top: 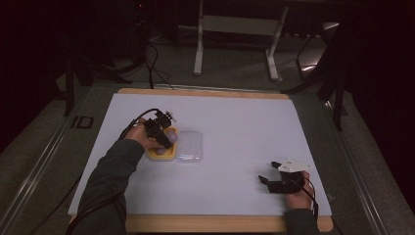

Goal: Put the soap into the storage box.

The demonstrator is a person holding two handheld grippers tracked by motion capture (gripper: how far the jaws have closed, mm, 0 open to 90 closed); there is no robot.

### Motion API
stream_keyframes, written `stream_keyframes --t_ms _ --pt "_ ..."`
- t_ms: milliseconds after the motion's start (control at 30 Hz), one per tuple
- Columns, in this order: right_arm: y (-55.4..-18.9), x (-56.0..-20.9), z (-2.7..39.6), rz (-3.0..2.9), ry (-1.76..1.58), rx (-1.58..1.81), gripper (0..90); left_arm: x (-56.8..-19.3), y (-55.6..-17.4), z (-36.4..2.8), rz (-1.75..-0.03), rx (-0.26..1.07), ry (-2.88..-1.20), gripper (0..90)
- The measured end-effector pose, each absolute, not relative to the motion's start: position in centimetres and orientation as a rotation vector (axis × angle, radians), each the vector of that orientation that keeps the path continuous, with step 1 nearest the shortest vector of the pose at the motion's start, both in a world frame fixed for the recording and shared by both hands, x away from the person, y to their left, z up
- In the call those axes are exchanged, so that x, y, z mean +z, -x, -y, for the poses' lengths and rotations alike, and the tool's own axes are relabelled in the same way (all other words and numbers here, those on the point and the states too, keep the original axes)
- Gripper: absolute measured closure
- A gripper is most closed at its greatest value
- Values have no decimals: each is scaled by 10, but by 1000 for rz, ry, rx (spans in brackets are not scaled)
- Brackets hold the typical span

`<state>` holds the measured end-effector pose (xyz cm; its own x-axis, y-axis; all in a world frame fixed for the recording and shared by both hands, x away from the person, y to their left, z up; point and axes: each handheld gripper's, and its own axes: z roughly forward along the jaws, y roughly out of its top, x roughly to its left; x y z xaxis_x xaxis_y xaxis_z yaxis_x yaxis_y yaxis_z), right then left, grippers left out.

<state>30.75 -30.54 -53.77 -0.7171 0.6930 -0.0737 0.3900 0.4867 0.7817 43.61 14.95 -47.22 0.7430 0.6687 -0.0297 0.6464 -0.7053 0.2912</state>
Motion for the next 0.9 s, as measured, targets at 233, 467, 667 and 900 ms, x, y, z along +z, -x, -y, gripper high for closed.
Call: stream_keyframes --t_ms 233,467,667,900 --pt "-308 -538 305 -2357 -903 1094 223 -467 -437 -157 -1064 140 -2617 425" --pt "-307 -538 305 -2357 -903 1094 224 -465 -437 -160 -1084 170 -2594 403" --pt "-307 -538 305 -2357 -905 1095 223 -462 -434 -160 -1053 201 -2598 403" --pt "-307 -538 305 -2356 -905 1095 223 -456 -431 -155 -1013 236 -2605 399"
